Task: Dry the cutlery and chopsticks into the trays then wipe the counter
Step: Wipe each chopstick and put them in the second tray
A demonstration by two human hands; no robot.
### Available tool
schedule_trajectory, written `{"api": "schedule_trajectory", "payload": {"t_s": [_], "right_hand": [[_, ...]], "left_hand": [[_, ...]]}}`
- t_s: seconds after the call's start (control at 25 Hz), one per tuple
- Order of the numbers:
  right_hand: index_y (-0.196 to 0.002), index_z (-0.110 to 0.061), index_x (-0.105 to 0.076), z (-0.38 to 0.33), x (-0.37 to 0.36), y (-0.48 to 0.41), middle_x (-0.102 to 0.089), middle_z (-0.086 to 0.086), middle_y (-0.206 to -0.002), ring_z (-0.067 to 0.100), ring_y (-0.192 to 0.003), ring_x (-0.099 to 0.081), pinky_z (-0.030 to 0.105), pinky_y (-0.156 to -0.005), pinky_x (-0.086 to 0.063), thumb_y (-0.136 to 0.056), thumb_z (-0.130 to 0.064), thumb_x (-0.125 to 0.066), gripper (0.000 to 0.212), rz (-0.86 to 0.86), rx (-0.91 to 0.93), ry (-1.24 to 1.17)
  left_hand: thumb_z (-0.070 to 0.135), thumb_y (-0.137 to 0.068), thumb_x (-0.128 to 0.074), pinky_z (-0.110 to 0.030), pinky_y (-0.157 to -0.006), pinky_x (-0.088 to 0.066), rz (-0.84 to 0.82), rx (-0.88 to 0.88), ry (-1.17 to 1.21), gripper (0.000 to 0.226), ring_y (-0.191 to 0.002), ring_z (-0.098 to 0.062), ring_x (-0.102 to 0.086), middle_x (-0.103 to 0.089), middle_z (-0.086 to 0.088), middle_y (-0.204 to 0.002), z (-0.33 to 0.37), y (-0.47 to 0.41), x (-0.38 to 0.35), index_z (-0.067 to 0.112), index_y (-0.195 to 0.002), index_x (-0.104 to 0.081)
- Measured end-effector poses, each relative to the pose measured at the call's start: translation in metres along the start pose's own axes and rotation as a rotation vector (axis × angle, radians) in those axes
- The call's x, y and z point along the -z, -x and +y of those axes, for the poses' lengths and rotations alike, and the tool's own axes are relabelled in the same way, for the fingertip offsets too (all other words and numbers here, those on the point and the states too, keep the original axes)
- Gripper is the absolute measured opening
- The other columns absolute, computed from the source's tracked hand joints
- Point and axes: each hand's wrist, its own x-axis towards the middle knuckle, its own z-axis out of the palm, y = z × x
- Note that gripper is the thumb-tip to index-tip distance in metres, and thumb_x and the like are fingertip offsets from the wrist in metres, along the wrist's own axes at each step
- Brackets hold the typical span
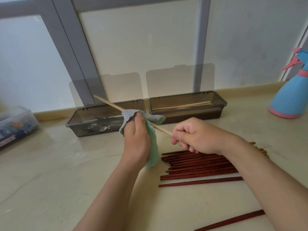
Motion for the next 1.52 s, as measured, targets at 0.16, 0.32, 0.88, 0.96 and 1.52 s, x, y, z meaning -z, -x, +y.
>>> {"api": "schedule_trajectory", "payload": {"t_s": [0.16,0.32,0.88,0.96,1.52], "right_hand": [[-0.079,-0.006,-0.060,-0.003,-0.021,-0.006,-0.049,0.003,-0.058,0.015,-0.049,-0.039,0.028,-0.047,-0.034,-0.106,-0.023,-0.049,0.033,-0.008,-0.002,-0.330],[-0.083,-0.009,-0.068,0.003,-0.006,-0.010,-0.056,0.004,-0.059,0.013,-0.046,-0.046,0.025,-0.042,-0.035,-0.103,-0.026,-0.055,0.029,0.199,-0.050,-0.315],[-0.101,0.000,-0.065,0.015,-0.005,-0.033,-0.069,0.008,-0.068,0.012,-0.052,-0.049,0.025,-0.042,-0.035,-0.104,-0.016,-0.053,0.020,0.486,-0.268,-0.857],[-0.100,-0.002,-0.063,0.016,0.000,-0.036,-0.068,0.012,-0.078,0.012,-0.050,-0.051,0.024,-0.040,-0.038,-0.104,-0.016,-0.053,0.018,0.565,-0.266,-0.895],[-0.114,-0.009,-0.068,0.039,0.030,-0.057,-0.065,0.006,-0.095,0.022,-0.089,-0.062,0.022,-0.071,-0.042,-0.105,-0.015,-0.048,0.023,0.944,0.153,0.278]], "left_hand": [[0.029,-0.109,-0.034,-0.027,-0.058,-0.045,-0.212,-0.078,-0.172,0.049,-0.057,-0.011,-0.055,-0.058,-0.004,-0.063,-0.005,0.011,-0.010,0.004,-0.073,-0.057],[0.028,-0.108,-0.038,-0.027,-0.068,-0.050,-0.324,-0.054,-0.153,0.044,-0.066,-0.008,-0.057,-0.060,-0.009,-0.070,-0.002,0.003,0.001,0.005,-0.076,-0.059],[0.037,-0.097,-0.051,-0.029,-0.064,-0.040,-0.827,0.111,-0.315,0.039,-0.056,-0.011,-0.047,-0.053,0.006,-0.058,0.003,0.009,0.007,0.017,-0.064,-0.052],[0.029,-0.097,-0.054,-0.024,-0.060,-0.042,-0.821,0.140,-0.239,0.038,-0.052,-0.010,-0.051,-0.057,0.006,-0.055,0.007,0.009,0.011,0.014,-0.062,-0.054],[0.023,-0.101,-0.052,-0.032,-0.059,-0.042,-0.281,0.140,0.006,0.030,-0.057,-0.020,-0.046,-0.053,0.001,-0.055,0.004,-0.002,0.011,0.009,-0.075,-0.053]]}}
